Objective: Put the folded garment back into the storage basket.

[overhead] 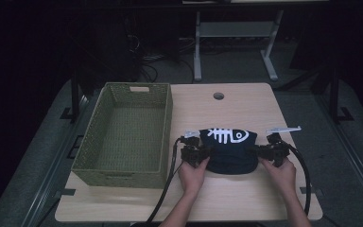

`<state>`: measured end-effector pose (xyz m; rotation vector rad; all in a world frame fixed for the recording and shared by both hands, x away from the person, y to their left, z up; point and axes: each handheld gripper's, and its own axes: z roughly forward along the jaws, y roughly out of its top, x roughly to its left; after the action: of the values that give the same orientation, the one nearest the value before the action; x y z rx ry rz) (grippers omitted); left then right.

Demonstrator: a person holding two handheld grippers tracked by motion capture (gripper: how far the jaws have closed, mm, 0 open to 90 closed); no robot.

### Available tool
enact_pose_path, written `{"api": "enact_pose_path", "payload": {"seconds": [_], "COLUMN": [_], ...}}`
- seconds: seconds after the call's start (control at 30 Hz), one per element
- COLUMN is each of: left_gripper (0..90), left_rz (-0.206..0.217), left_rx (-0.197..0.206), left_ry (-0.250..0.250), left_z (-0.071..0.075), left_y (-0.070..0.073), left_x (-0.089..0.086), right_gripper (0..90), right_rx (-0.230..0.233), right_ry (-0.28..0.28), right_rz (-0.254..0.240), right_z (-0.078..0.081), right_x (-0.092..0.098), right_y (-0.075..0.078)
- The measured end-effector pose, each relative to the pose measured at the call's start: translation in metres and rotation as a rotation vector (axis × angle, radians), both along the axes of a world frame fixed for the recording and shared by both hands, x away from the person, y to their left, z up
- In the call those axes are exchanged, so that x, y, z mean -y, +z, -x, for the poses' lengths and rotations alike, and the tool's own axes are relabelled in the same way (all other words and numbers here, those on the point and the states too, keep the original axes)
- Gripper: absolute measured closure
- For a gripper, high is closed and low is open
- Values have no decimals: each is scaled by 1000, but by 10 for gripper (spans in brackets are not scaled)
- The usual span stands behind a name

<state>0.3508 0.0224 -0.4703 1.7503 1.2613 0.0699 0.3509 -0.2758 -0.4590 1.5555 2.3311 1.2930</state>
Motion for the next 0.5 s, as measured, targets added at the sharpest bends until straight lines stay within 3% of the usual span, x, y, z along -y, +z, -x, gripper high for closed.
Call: {"api": "enact_pose_path", "payload": {"seconds": [0.2,0.5], "left_gripper": [701,699], "left_rz": [29,35], "left_rx": [38,136], "left_ry": [-16,-62], "left_z": [7,16], "left_y": [15,56], "left_x": [4,6], "right_gripper": [742,743], "right_rx": [24,90], "right_ry": [-5,-17], "right_rz": [-24,-75], "right_z": [8,25], "right_x": [7,13], "right_y": [15,46]}}
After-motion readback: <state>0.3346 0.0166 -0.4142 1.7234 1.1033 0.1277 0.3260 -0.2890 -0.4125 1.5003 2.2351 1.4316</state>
